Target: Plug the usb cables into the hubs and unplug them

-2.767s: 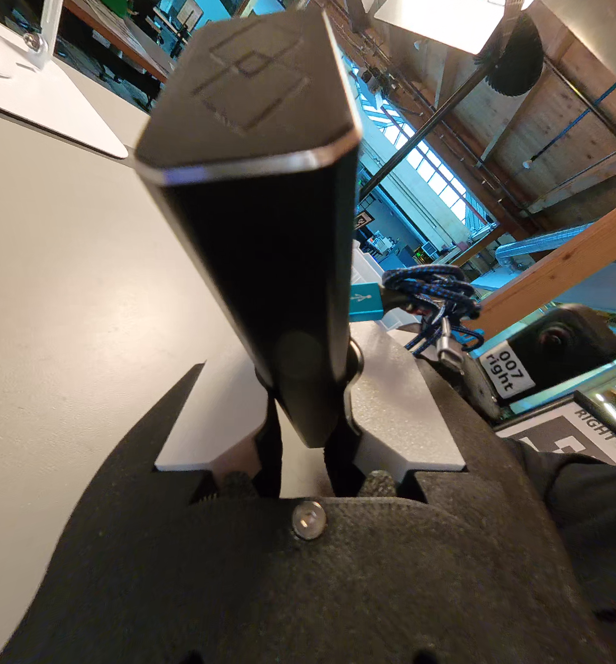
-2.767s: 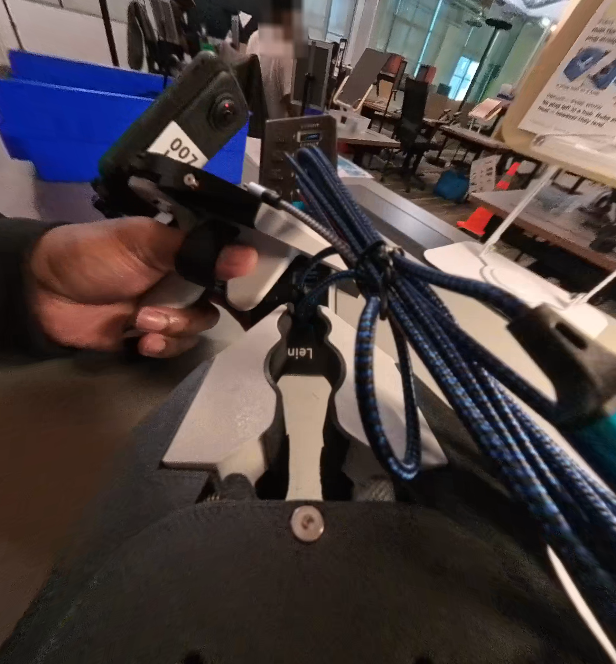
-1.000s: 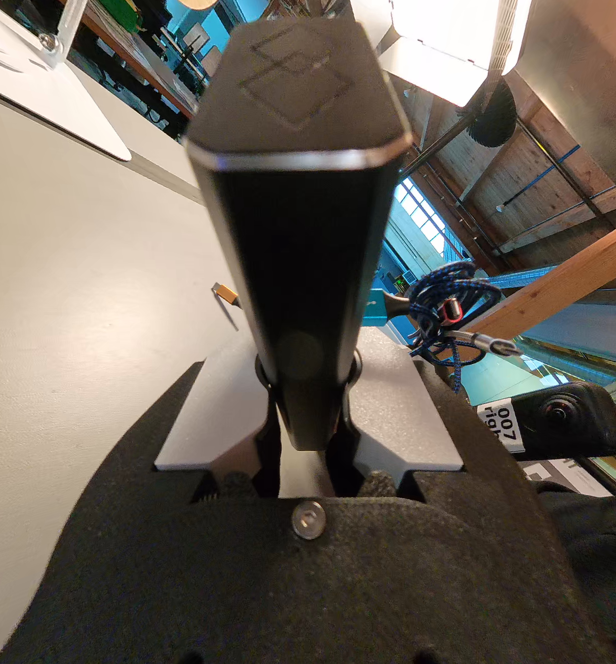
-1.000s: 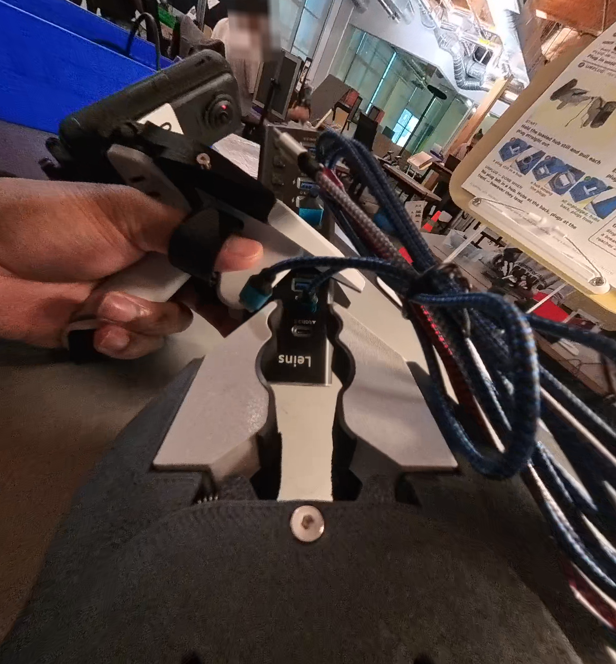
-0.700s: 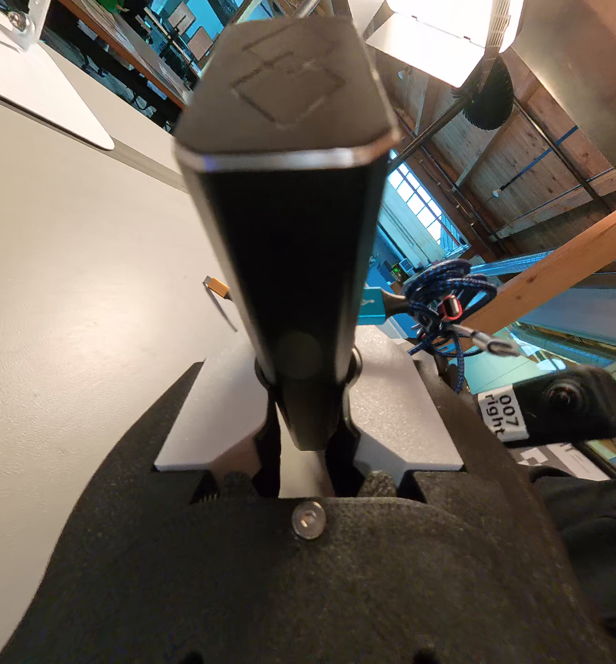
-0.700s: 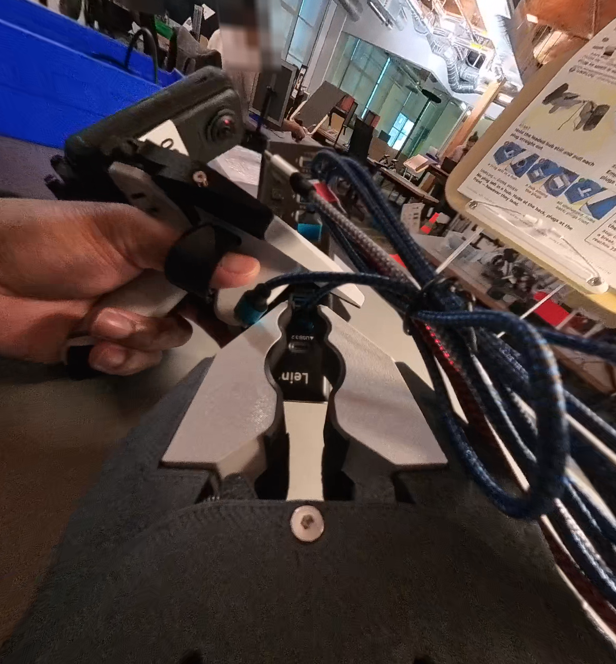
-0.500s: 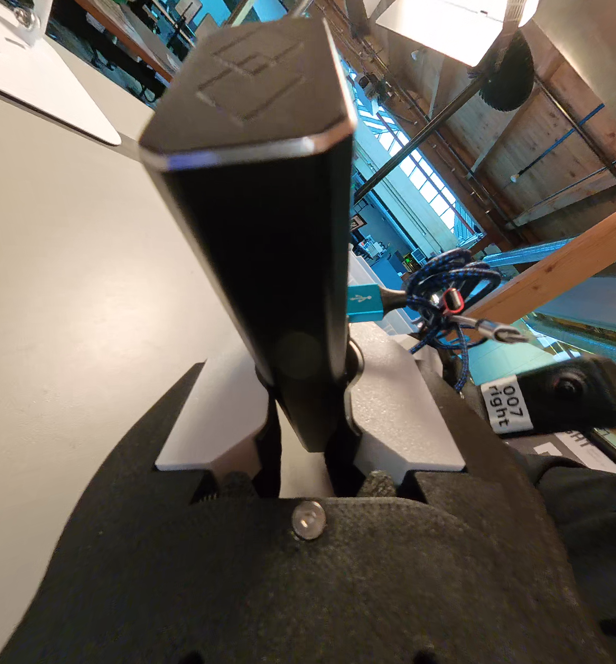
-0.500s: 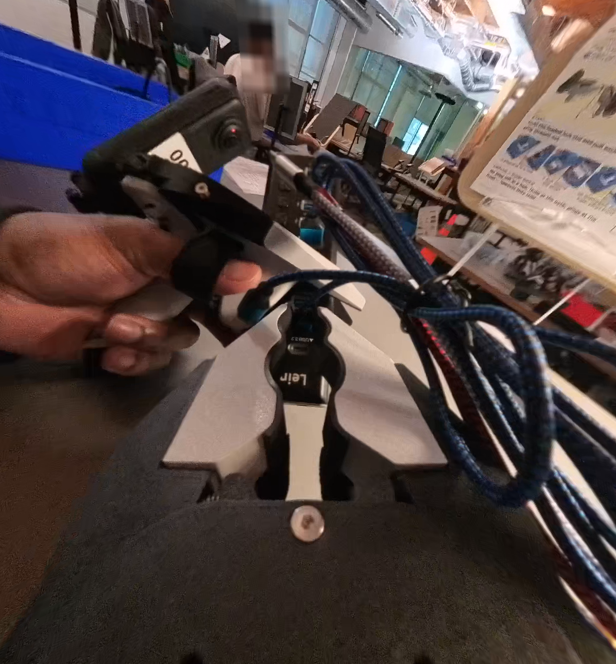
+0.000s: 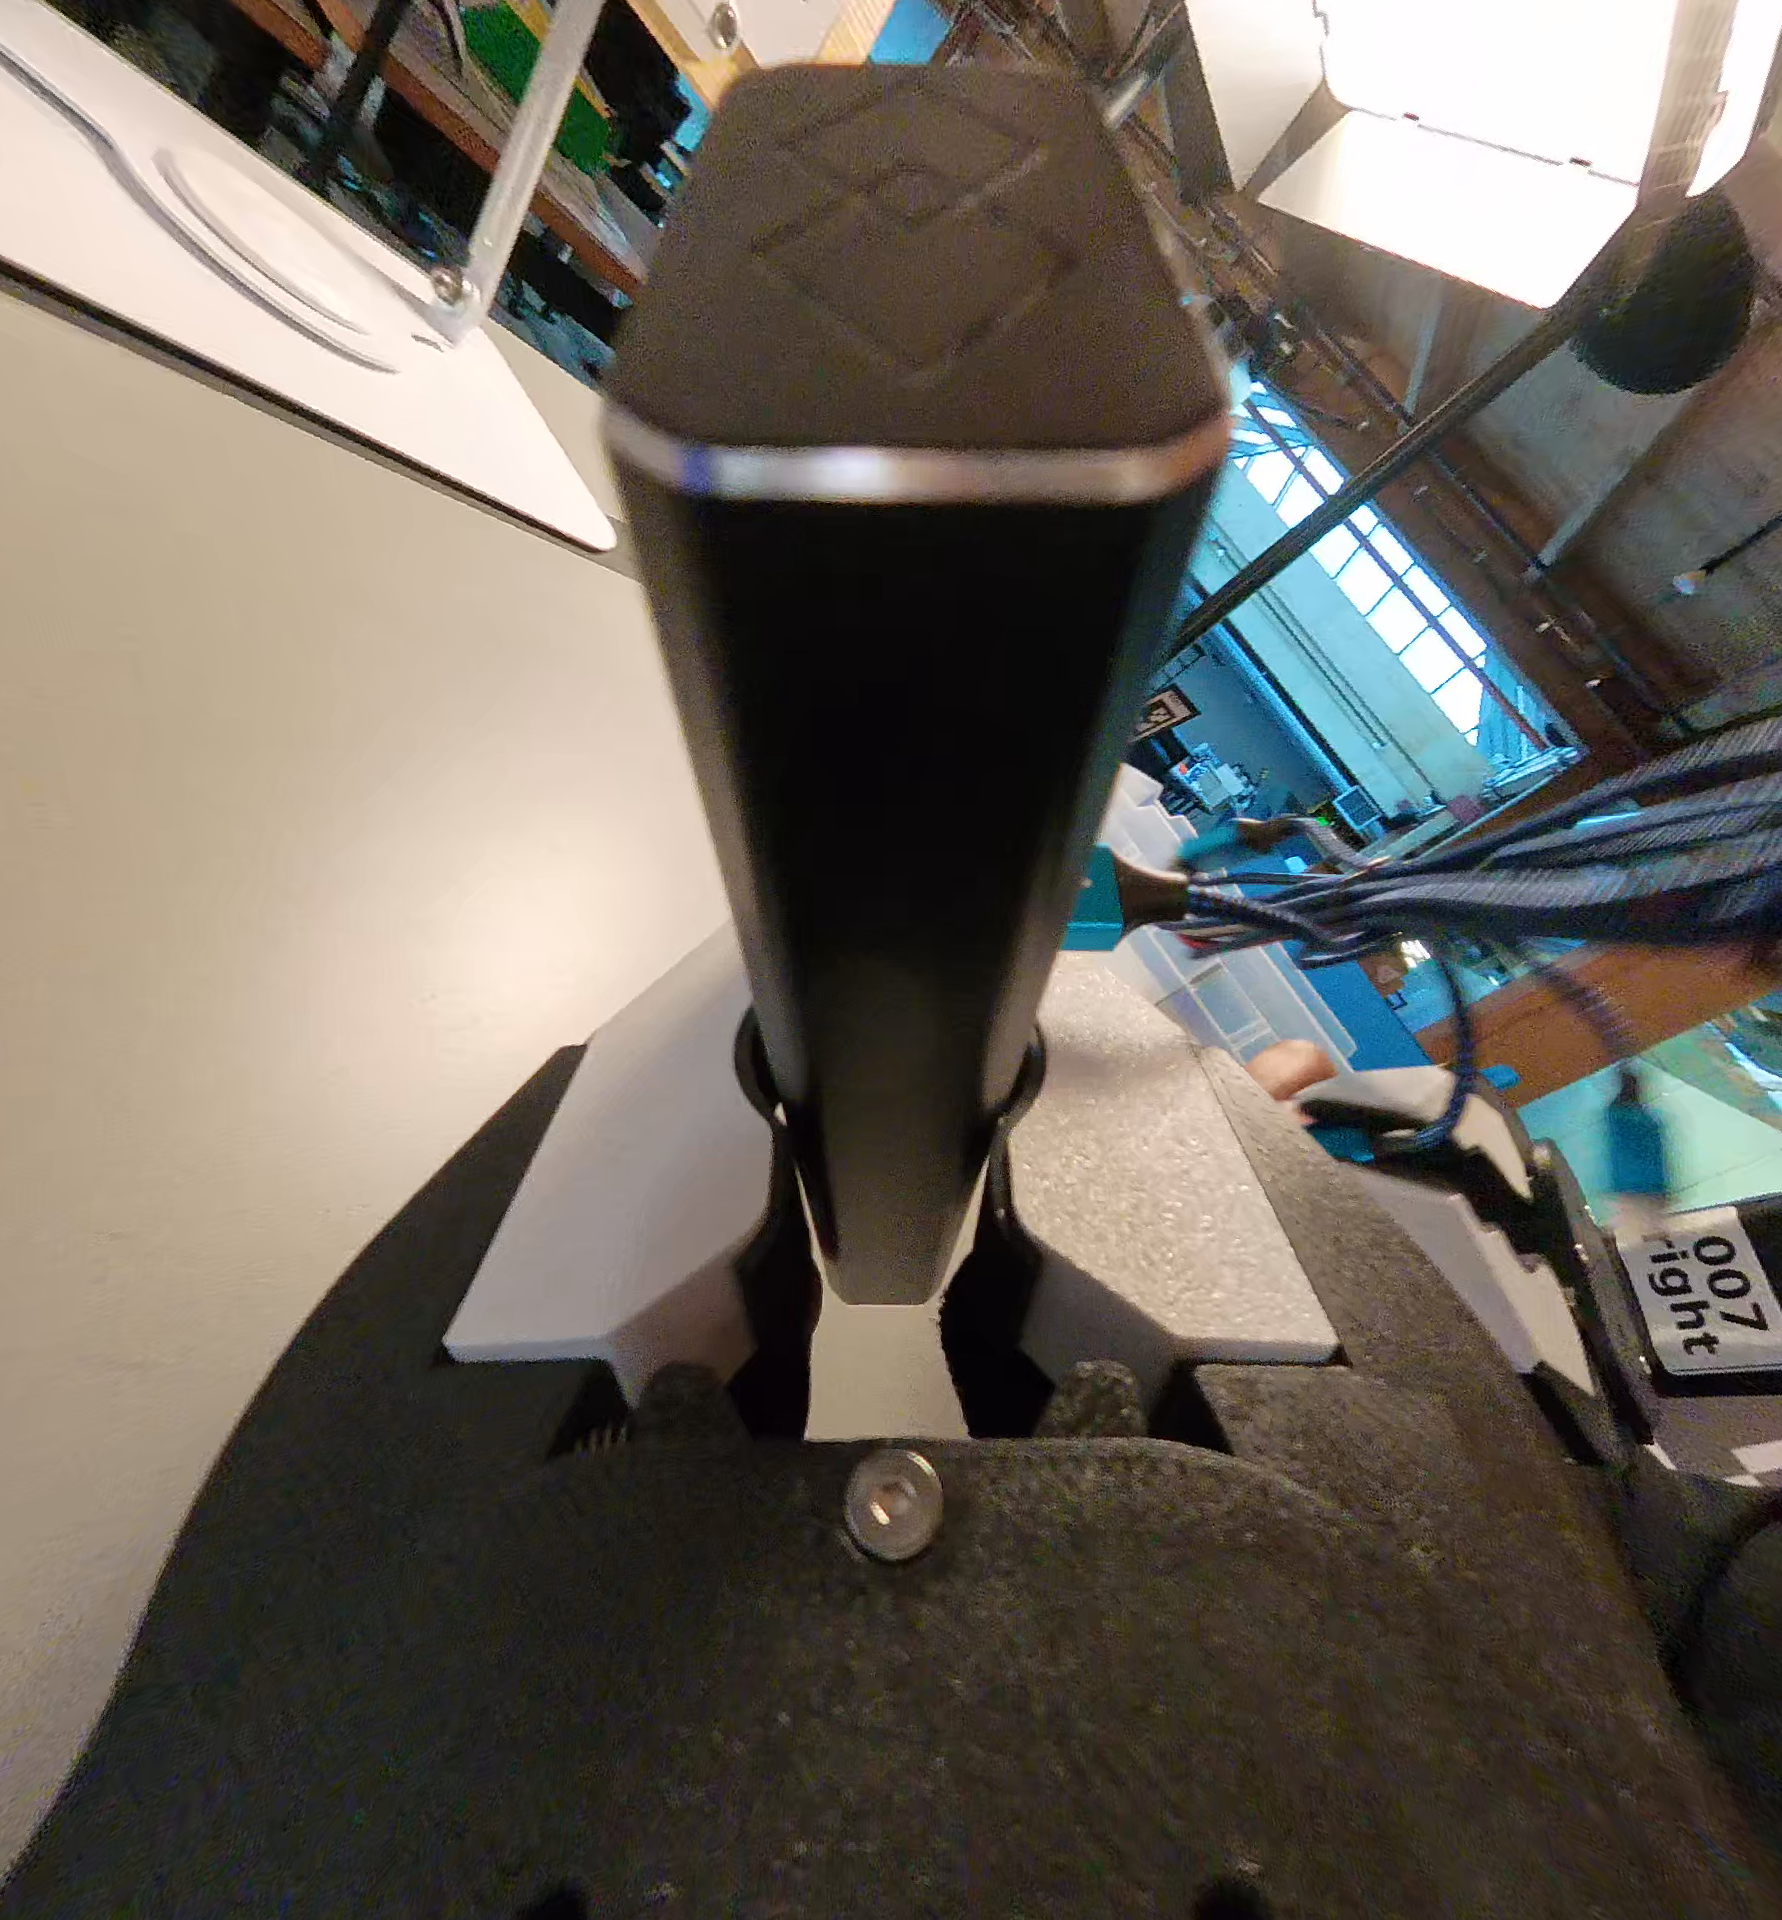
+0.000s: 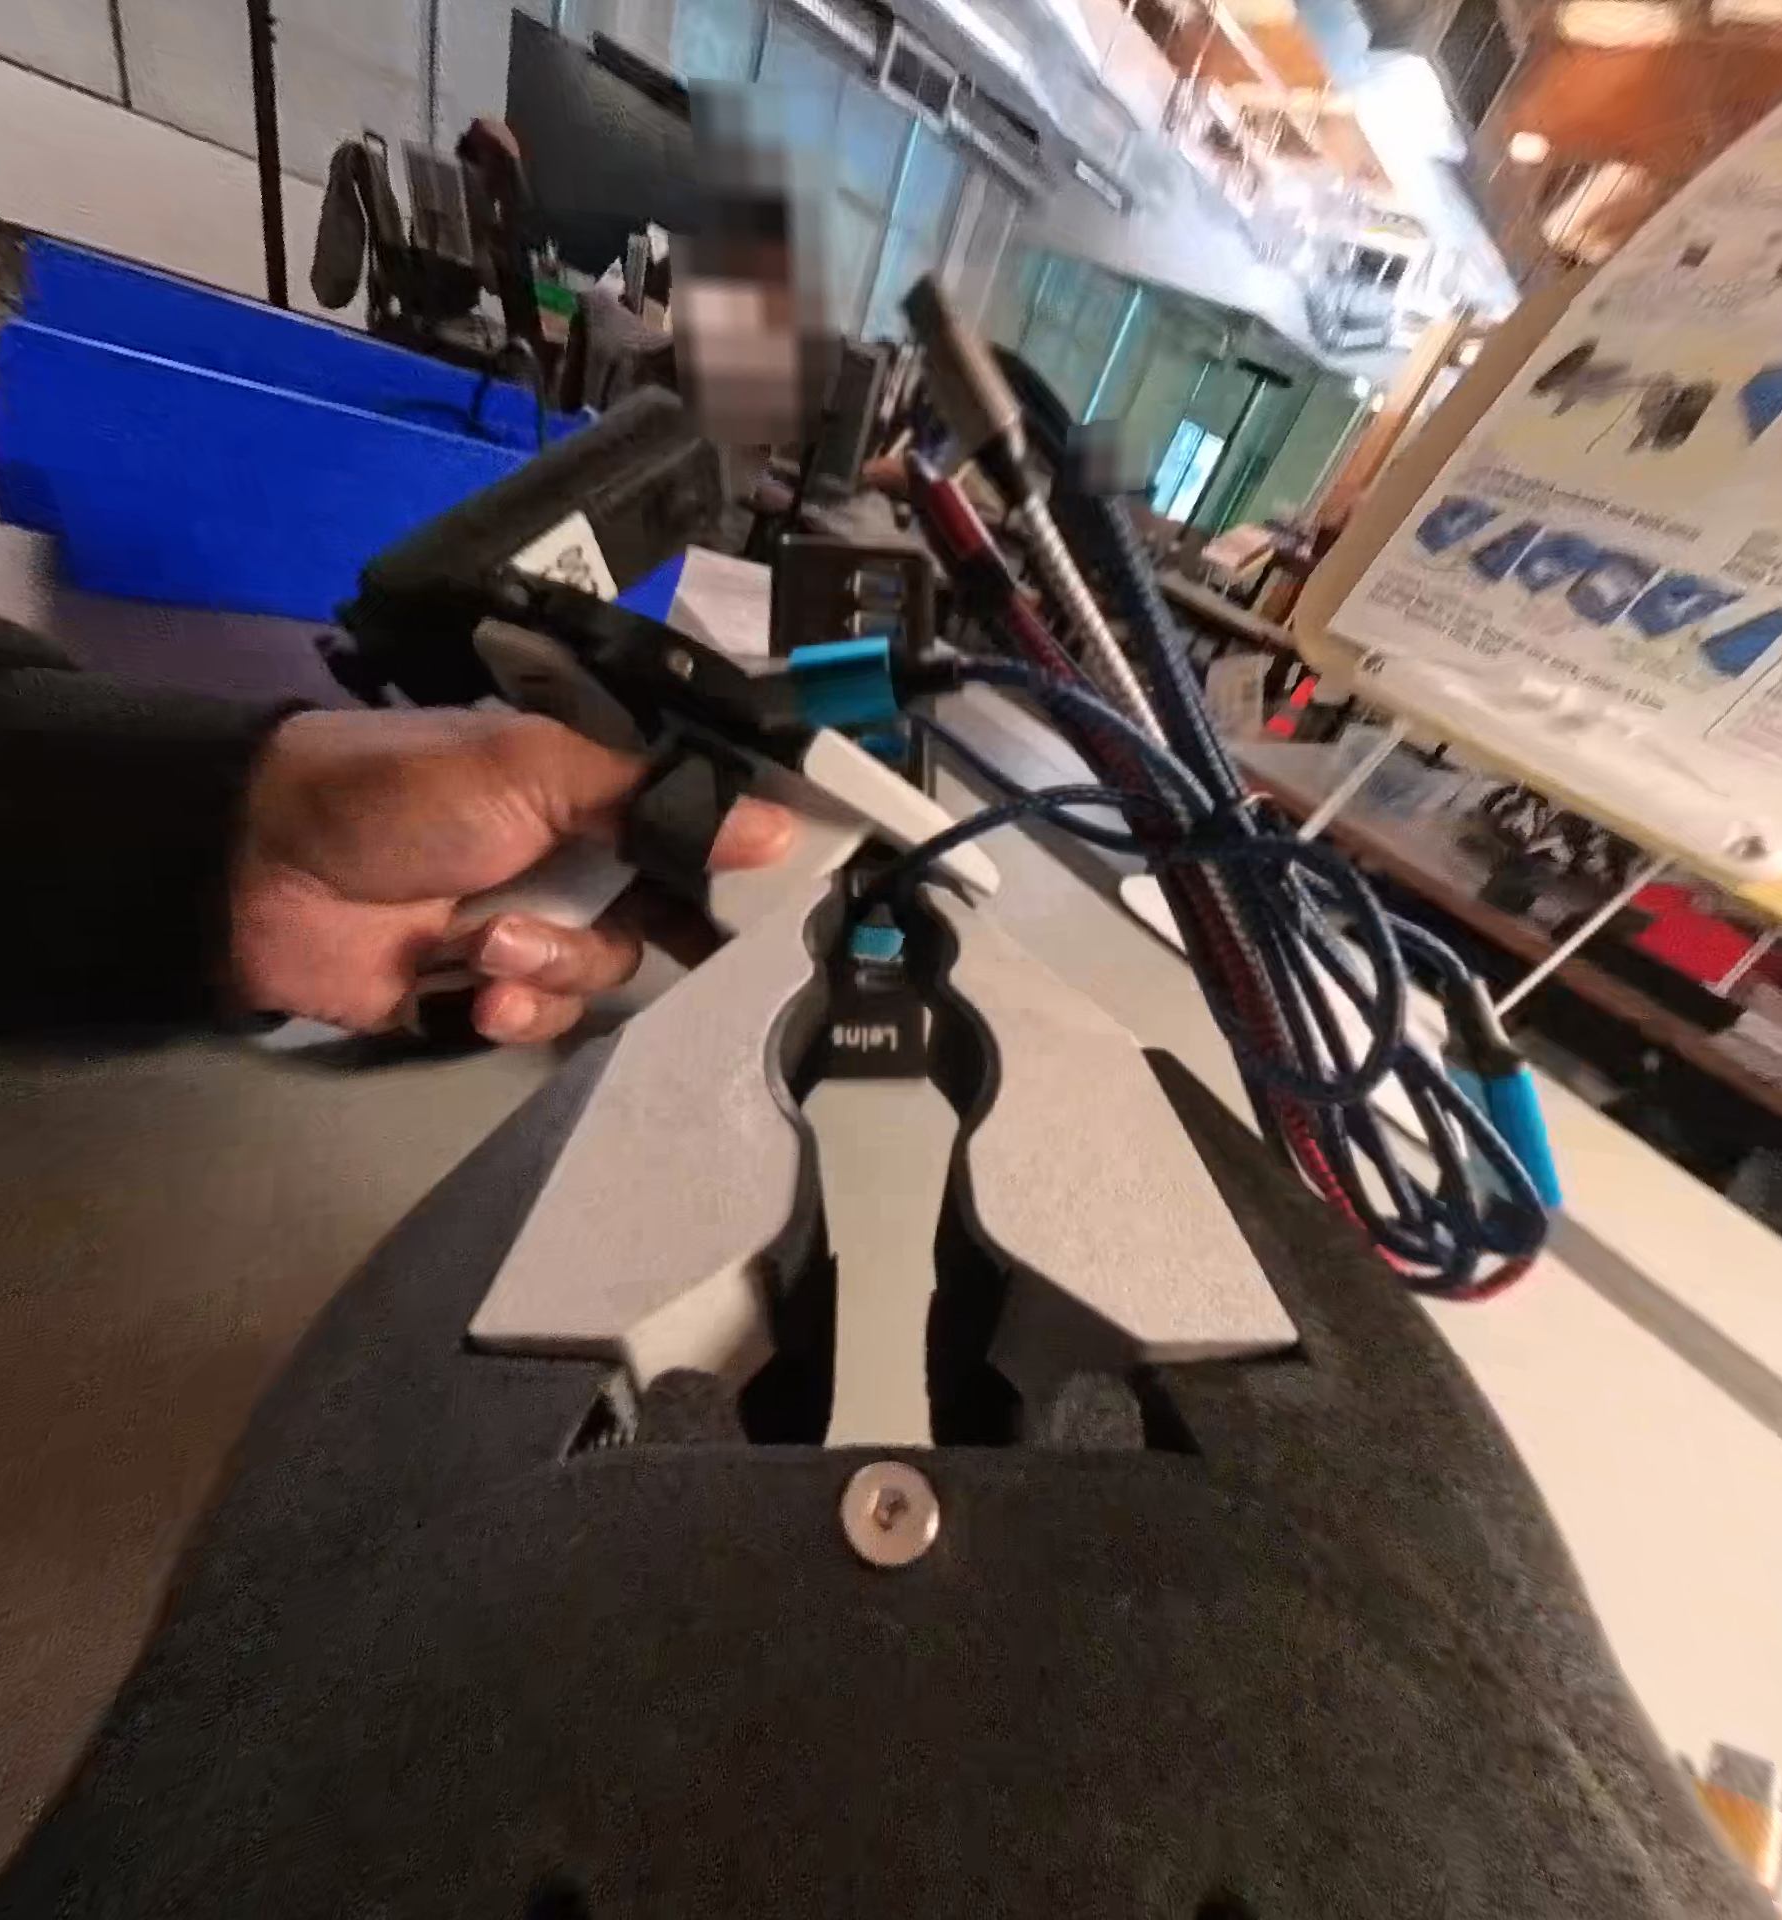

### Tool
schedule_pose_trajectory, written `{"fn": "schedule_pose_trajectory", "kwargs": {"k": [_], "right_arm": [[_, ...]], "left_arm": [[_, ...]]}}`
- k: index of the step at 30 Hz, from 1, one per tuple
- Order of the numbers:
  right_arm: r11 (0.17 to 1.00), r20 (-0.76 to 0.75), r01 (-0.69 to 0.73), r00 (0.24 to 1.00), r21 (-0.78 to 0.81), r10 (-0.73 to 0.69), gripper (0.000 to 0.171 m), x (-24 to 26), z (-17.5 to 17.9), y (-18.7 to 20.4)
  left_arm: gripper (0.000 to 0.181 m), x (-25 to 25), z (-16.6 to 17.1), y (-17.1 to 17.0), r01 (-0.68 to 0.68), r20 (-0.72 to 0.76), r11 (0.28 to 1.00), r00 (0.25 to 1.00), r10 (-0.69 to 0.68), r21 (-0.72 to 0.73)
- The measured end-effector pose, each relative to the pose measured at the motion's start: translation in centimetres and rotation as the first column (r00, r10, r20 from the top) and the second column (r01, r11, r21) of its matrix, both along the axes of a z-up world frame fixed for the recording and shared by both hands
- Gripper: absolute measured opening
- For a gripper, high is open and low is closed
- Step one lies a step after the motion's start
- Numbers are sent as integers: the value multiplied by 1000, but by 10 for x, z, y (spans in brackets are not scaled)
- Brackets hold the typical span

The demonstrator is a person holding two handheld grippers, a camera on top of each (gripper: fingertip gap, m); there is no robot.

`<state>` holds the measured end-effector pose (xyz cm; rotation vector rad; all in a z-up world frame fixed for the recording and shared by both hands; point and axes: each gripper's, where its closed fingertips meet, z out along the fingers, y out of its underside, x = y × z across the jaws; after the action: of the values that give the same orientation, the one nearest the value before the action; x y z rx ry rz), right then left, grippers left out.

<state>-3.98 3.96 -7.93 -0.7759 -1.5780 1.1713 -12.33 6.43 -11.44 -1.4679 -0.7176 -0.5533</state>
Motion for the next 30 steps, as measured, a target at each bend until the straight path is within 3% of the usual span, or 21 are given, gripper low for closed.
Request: {"fn": "schedule_pose_trajectory", "kwargs": {"k": [1, 9, 12, 17, 24, 30], "right_arm": [[1000, 37, 3, 999, 0, -3, 10, -1, -9, 1], [986, 175, -56, 984, 156, 28, 14, 1, -49, 6], [976, 200, -102, 978, 190, 63, 16, 6, -54, 3], [954, 254, -249, 946, 165, 203, 21, 23, -58, -18], [876, 314, -438, 876, 202, 366, 27, 53, -61, -38], [863, 267, -481, 861, 152, 433, 26, 63, -40, -34]], "left_arm": [[31, -2, 0, 0, -4, -8, 1000, 1000, 4, -8], [30, 1, 3, 3, -39, -289, 993, 957, 4, -115], [31, -7, 16, -3, -118, -458, 985, 888, 47, -128], [30, -22, 37, -15, -266, -693, 957, 712, 113, -118], [30, -38, 42, -26, -368, -773, 921, 619, 138, -130], [27, -55, 43, -38, -419, -769, 897, 617, 169, -140]]}}
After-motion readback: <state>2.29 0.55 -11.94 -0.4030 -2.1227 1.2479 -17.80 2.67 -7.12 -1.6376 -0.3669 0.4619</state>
